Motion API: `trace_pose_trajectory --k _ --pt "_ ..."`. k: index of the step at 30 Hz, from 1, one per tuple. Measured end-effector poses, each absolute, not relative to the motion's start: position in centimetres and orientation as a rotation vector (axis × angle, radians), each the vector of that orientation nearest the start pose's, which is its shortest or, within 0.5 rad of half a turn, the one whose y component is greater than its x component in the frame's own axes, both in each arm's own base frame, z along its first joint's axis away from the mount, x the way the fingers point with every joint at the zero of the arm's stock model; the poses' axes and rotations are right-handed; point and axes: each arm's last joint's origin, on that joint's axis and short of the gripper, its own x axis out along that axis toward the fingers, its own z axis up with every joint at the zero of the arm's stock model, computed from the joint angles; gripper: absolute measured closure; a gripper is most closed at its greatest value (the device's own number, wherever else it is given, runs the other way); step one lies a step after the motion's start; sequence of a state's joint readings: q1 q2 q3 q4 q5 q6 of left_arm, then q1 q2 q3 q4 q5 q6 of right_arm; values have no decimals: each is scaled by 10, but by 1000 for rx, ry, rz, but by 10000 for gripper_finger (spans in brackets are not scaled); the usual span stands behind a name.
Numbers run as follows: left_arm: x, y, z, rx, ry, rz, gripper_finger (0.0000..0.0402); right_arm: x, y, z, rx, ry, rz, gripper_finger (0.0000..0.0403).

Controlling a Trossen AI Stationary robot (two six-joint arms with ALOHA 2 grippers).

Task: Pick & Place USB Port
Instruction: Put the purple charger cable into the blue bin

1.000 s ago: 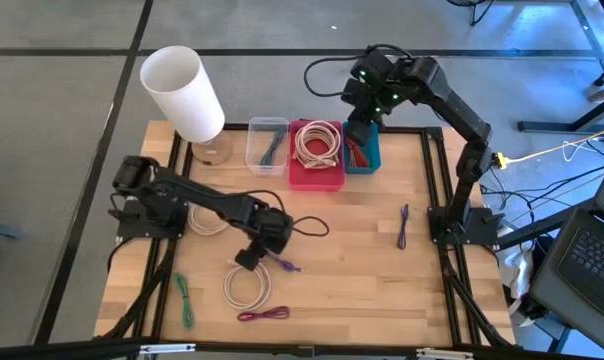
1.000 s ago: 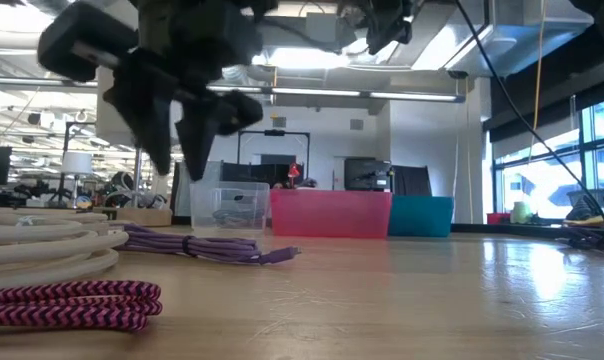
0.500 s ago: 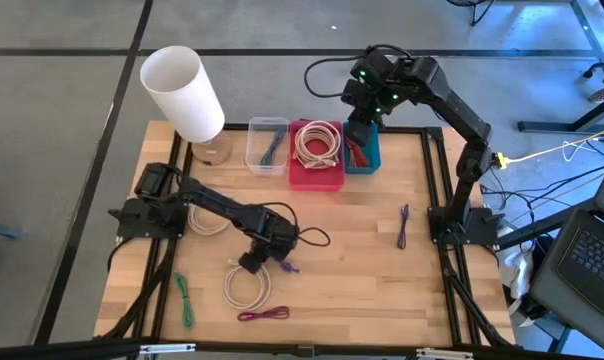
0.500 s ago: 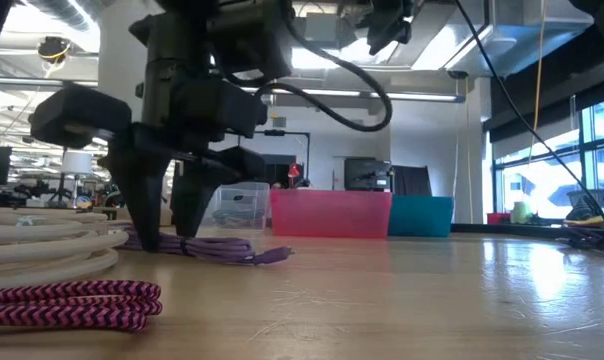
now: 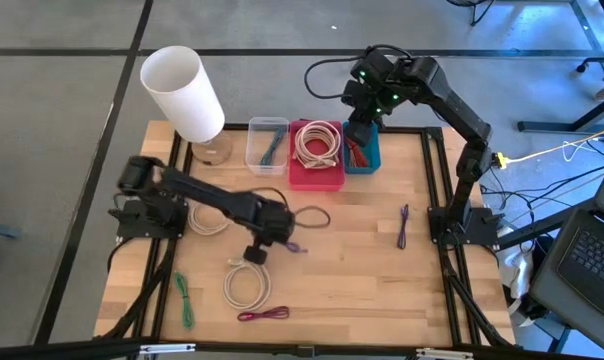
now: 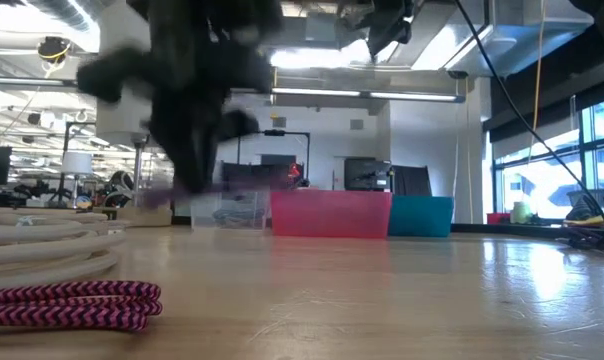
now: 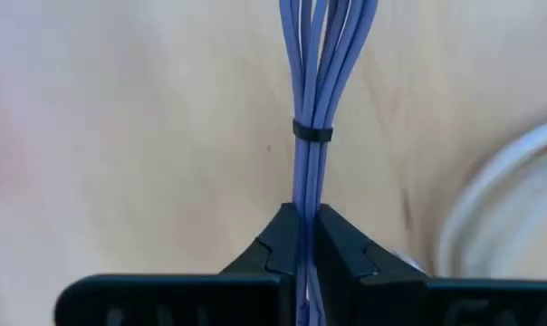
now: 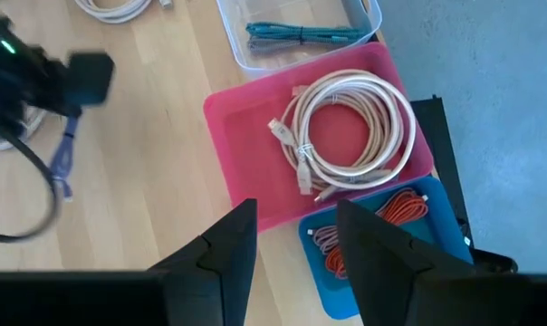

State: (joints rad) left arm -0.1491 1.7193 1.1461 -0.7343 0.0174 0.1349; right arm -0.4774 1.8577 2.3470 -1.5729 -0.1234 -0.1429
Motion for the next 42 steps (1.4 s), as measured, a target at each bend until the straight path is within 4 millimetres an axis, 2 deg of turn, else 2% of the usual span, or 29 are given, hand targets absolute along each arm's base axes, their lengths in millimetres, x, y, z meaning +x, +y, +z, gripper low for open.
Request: trace_pose_trajectory --k 3,7,12,16,19,26,35,42 --pt "306 -37 223 153 1210 -155 390 293 -147 440 191 1055 -242 248" --pt "283 -17 275 98 998 -11 390 290 -146 442 187 1048 -242 248" --pt "265 11 338 5 546 138 390 290 -146 442 188 1047 -243 248" --pt "260 32 366 -22 189 109 390 291 -147 443 186 1033 -246 248" --pt "260 47 372 -38 78 76 390 293 -147 444 184 1019 -248 248" --pt "257 78 369 -30 19 150 390 299 -143 446 162 971 -233 248" --pt "244 110 372 -43 -15 198 390 331 -125 467 84 646 -61 248" --pt "241 116 380 -30 -99 168 390 349 -106 485 -2 434 -5 248"
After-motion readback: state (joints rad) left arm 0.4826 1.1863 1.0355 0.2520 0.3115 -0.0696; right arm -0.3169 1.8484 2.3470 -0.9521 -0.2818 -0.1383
